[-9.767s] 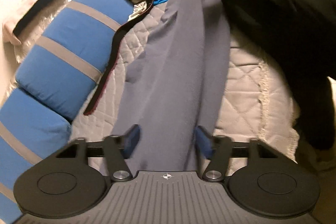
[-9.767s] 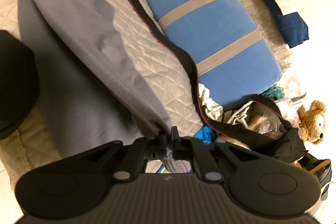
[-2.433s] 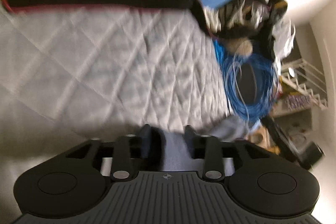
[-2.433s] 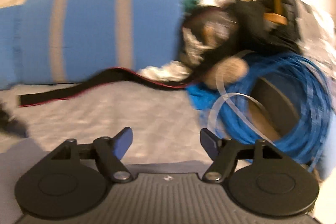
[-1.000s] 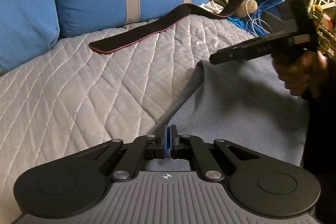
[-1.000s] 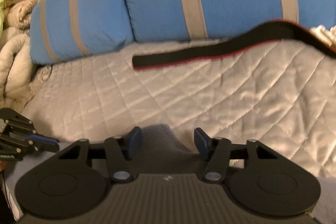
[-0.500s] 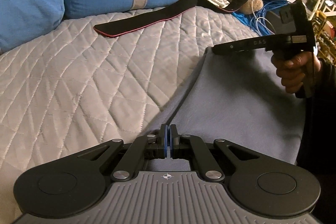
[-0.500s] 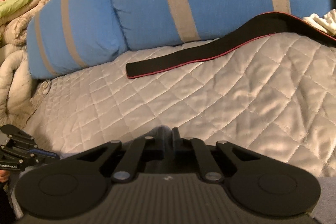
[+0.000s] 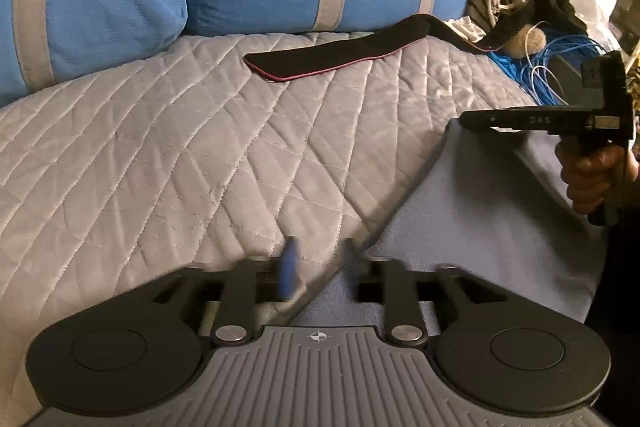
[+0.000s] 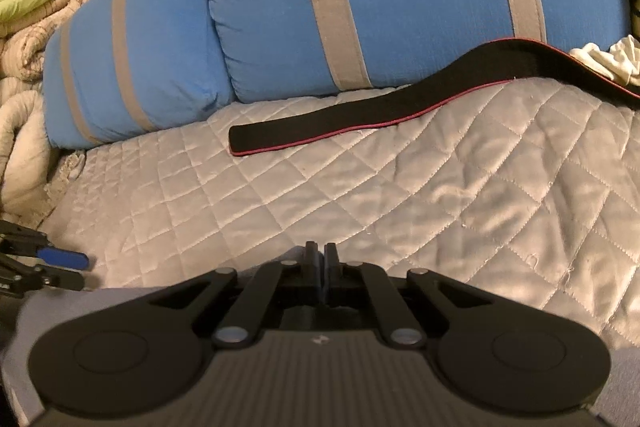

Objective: Fold clothes

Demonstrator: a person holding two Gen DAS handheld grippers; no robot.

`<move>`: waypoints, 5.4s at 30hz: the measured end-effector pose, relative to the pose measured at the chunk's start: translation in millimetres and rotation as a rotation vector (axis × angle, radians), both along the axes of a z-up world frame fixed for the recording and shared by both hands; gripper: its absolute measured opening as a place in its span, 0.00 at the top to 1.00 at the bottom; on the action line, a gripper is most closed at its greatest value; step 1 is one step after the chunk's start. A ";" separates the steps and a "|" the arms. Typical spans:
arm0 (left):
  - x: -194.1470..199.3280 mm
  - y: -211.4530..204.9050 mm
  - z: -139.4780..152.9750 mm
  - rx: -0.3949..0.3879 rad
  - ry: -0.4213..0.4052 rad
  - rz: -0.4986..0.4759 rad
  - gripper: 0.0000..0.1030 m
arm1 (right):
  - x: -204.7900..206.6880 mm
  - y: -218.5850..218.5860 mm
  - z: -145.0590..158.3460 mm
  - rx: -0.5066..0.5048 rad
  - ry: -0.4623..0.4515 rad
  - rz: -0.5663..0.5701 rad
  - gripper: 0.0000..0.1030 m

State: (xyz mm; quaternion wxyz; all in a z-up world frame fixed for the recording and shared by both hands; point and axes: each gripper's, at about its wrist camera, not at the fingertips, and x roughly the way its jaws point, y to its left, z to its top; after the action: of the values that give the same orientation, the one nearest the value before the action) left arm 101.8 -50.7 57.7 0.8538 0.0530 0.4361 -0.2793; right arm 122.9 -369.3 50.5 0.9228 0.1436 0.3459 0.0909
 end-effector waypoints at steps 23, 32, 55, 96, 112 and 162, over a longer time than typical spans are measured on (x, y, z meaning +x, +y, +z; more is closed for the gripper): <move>-53.7 27.7 90.9 0.007 -0.181 0.345 0.40 | -24.7 16.3 39.3 -0.269 -0.192 -0.197 0.01; -75.6 20.0 103.7 -0.008 -0.254 0.367 0.35 | -33.7 21.7 48.8 -0.376 -0.180 -0.287 0.00; -182.1 140.6 114.6 -0.220 -0.344 0.757 0.22 | -78.6 95.9 92.5 -0.356 -0.292 -0.205 0.00; -194.2 314.6 11.7 -0.279 -0.077 1.185 0.48 | -98.4 147.9 44.9 -0.381 -0.199 -0.075 0.00; -203.1 300.3 36.6 -0.064 -0.127 1.194 0.99 | -104.3 158.6 46.1 -0.435 -0.238 -0.031 0.00; -151.7 287.9 45.4 0.109 -0.223 1.167 0.93 | -103.2 163.0 47.5 -0.447 -0.240 -0.008 0.00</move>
State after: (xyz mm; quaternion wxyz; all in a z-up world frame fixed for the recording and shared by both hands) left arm -49.9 237.2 103.1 0.9030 -0.1223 0.3145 0.2659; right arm 19.6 -206.4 98.0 0.9664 -0.0742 0.2447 0.0247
